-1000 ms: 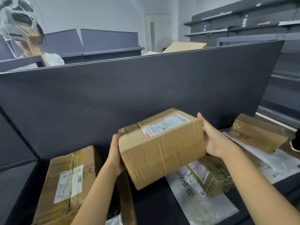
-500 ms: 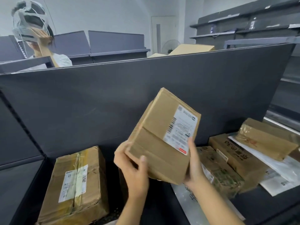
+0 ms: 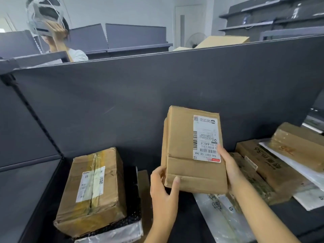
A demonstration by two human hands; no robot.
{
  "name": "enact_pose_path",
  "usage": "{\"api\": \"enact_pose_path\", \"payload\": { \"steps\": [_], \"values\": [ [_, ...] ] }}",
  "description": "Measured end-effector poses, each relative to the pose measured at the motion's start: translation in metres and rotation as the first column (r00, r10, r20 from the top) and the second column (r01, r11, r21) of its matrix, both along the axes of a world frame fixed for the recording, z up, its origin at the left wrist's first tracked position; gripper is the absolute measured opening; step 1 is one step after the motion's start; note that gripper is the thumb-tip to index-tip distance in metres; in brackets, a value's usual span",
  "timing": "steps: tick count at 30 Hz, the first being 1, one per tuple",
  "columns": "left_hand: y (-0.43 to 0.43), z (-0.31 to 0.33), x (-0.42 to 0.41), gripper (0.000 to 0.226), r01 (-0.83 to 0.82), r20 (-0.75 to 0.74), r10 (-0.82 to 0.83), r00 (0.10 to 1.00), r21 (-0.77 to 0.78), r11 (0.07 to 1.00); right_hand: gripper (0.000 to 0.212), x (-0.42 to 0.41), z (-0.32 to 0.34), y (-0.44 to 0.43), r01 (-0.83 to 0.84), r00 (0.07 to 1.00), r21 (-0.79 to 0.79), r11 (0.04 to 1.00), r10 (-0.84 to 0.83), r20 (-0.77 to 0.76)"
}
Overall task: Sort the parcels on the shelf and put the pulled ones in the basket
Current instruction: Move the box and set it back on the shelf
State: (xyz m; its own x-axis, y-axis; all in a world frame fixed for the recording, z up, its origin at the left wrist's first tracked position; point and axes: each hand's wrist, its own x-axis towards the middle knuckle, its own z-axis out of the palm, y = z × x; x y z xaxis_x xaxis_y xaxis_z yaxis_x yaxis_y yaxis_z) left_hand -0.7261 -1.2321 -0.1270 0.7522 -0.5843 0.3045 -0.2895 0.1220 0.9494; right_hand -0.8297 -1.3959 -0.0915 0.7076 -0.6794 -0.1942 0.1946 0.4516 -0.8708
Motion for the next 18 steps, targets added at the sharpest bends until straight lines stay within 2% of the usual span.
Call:
{"api": "enact_pose_path", "payload": {
  "steps": [2, 4, 6, 8, 10, 12, 13, 15, 17, 18],
  "values": [
    [0.002, -0.007, -0.003, 0.05, 0.126, -0.133, -0.114, 0.985, 0.08, 0.989, 0.044, -0.004, -0.005, -0.003, -0.049, 0.994, 0.008, 0.999, 0.05, -0.094],
    [0.004, -0.013, -0.005, 0.039, 0.232, -0.238, -0.186, 0.953, 0.183, 0.955, 0.046, -0.007, -0.017, -0.005, -0.063, 0.988, 0.019, 0.998, 0.065, -0.142],
    [0.006, -0.02, -0.004, 0.036, 0.286, -0.356, -0.19, 0.915, 0.241, 0.927, 0.043, -0.009, -0.032, -0.003, -0.054, 0.98, 0.037, 0.998, 0.06, -0.188],
    [0.008, -0.028, 0.0, 0.045, 0.316, -0.474, -0.165, 0.865, 0.259, 0.913, 0.04, -0.009, -0.048, 0.002, -0.038, 0.97, 0.042, 0.998, 0.047, -0.237],
    [0.01, -0.037, 0.005, 0.045, 0.337, -0.552, -0.137, 0.822, 0.28, 0.899, 0.054, -0.005, -0.063, 0.008, -0.021, 0.959, 0.048, 0.999, 0.034, -0.282],
    [0.012, -0.051, 0.009, 0.032, 0.328, -0.606, -0.098, 0.789, 0.28, 0.902, 0.071, -0.001, -0.078, 0.012, -0.022, 0.951, 0.053, 0.998, 0.038, -0.306],
    [0.013, -0.06, 0.012, 0.023, 0.309, -0.626, -0.07, 0.777, 0.282, 0.908, 0.069, 0.002, -0.086, 0.014, -0.032, 0.951, 0.031, 0.999, 0.04, -0.306],
    [0.015, -0.076, 0.017, 0.016, 0.264, -0.658, -0.005, 0.753, 0.295, 0.918, 0.044, 0.009, -0.095, 0.022, -0.044, 0.946, -0.027, 0.999, 0.033, -0.321],
    [0.015, -0.089, 0.021, 0.02, 0.219, -0.694, 0.071, 0.717, 0.321, 0.921, 0.022, 0.015, -0.105, 0.027, -0.07, 0.943, -0.052, 0.996, 0.049, -0.329],
    [0.016, -0.094, 0.023, 0.025, 0.2, -0.703, 0.108, 0.703, 0.34, 0.919, 0.018, 0.018, -0.108, 0.029, -0.083, 0.938, -0.052, 0.995, 0.06, -0.341]
  ]
}}
